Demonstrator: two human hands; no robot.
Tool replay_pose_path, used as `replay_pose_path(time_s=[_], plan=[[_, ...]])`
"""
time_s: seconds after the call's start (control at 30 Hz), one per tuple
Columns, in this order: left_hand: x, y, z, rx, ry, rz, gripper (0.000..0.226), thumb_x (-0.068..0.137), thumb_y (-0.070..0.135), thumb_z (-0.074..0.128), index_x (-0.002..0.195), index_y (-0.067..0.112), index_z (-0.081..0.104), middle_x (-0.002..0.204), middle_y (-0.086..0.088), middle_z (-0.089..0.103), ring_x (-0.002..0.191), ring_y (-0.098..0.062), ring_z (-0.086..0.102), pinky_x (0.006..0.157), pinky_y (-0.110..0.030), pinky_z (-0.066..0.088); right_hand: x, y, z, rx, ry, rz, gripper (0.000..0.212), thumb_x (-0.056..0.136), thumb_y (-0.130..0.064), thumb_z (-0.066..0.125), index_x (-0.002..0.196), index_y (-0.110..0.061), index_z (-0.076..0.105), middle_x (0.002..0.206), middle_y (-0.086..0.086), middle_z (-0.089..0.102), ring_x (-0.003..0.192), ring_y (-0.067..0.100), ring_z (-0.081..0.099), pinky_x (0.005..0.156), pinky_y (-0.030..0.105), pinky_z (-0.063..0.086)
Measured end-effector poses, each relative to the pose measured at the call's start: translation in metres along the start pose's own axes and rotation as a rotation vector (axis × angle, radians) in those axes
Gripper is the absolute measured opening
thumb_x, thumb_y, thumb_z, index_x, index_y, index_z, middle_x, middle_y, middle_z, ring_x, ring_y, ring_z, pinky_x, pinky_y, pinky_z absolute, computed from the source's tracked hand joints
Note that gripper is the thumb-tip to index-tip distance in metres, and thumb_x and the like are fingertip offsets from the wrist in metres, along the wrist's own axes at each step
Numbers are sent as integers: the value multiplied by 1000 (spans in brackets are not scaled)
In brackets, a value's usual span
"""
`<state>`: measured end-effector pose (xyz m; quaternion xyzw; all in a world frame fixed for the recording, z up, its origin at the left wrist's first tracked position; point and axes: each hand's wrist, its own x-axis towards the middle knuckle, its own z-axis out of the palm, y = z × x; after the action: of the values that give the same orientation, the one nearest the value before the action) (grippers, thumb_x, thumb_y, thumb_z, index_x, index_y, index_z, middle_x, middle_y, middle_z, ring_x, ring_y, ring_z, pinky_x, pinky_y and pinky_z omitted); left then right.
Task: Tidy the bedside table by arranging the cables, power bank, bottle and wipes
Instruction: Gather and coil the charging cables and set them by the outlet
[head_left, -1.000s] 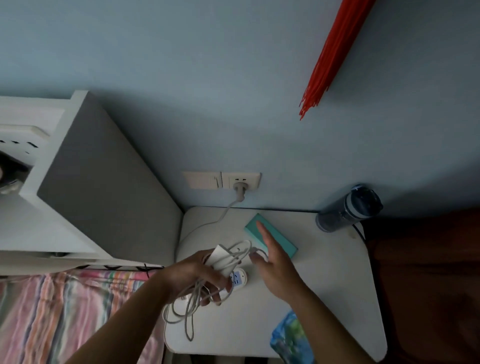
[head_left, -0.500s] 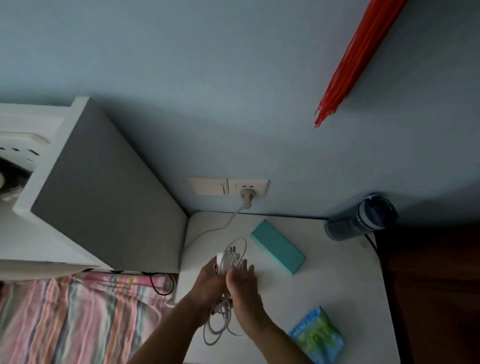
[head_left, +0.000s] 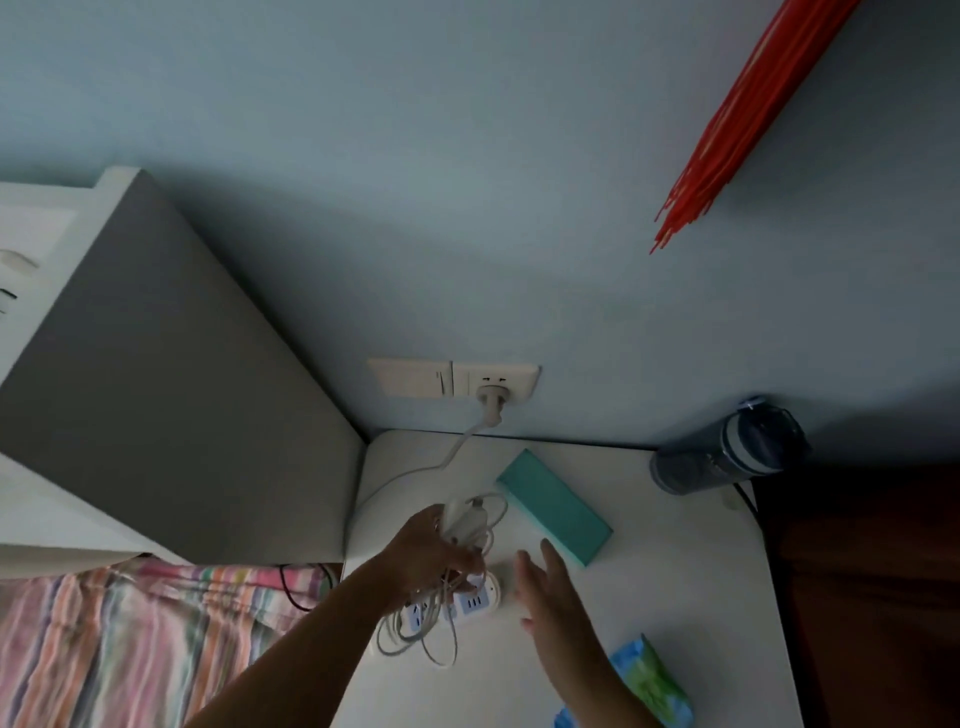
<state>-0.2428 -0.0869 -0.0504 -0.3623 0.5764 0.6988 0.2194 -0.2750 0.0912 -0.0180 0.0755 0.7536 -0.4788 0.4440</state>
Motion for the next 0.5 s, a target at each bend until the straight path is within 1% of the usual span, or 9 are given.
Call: replay_pose_path(time_s=[0.03, 0.1, 0.17, 0.2, 0.23, 0.3, 0.4, 0.47, 0.5], plan=[[8, 0, -2, 5, 31, -8, 60, 58, -4, 83, 110, 9, 55, 102, -21, 65, 73, -30, 73, 55, -31, 58, 1, 4, -8, -55, 6, 2, 66, 92, -52, 49, 149, -28, 27, 145, 6, 51, 126, 21, 54, 110, 47, 41], [24, 0, -5, 1, 105, -6, 61, 59, -5, 83, 110, 7, 53, 100, -19, 65, 66, -29, 72, 53, -32, 58, 2, 15, -22, -172, 16, 4, 59, 92, -45, 55, 146, -26, 37, 137, 4, 58, 114, 15, 59, 102, 34, 45], [40, -1, -8, 56, 191, 2, 59, 60, -1, 85, 109, 2, 51, 94, -19, 66, 60, -25, 68, 48, -30, 54, -1, 26, -31, -253, 35, -3, 53, 91, -38, 60, 140, -26, 44, 122, -2, 64, 97, 8, 61, 82, 17, 44], [48, -2, -9, 111, 229, 6, 57, 61, 2, 85, 108, 2, 51, 93, -19, 65, 60, -24, 66, 46, -30, 52, -2, 31, -34, -277, 48, -8, 50, 90, -35, 63, 137, -27, 48, 113, -6, 66, 91, 4, 61, 75, 11, 42], [56, -2, -12, 165, 252, 14, 56, 63, 6, 85, 107, 3, 52, 94, -20, 64, 61, -26, 65, 47, -31, 52, -4, 37, -36, -299, 59, -12, 48, 88, -32, 66, 134, -27, 51, 106, -10, 66, 86, 0, 62, 71, 8, 41], [68, -2, -15, 233, 264, 46, 51, 65, 9, 83, 108, 4, 55, 95, -23, 66, 62, -29, 65, 48, -34, 54, -6, 49, -37, -347, 65, -9, 47, 84, -29, 71, 128, -26, 55, 101, -13, 65, 84, 0, 65, 69, 5, 43], [79, -6, -17, 245, 282, 113, 47, 69, 11, 82, 108, 0, 59, 92, -24, 67, 57, -25, 63, 46, -31, 53, -9, 61, -36, -415, 53, -7, 47, 82, -28, 73, 126, -26, 56, 103, -9, 66, 87, 7, 68, 69, 6, 45], [80, -10, -15, 270, 342, 151, 48, 70, 14, 80, 109, 2, 55, 88, -16, 65, 57, -22, 63, 47, -30, 52, -10, 65, -33, -444, 49, -2, 46, 81, -28, 73, 124, -27, 57, 104, -9, 66, 88, 9, 68, 69, 7, 45], [80, -12, -16, 340, 412, 183, 50, 71, 16, 79, 112, 5, 52, 89, -11, 65, 63, -23, 65, 51, -31, 53, -11, 65, -32, -453, 52, -5, 45, 81, -28, 73, 123, -27, 58, 103, -9, 67, 88, 10, 69, 70, 7, 45]])
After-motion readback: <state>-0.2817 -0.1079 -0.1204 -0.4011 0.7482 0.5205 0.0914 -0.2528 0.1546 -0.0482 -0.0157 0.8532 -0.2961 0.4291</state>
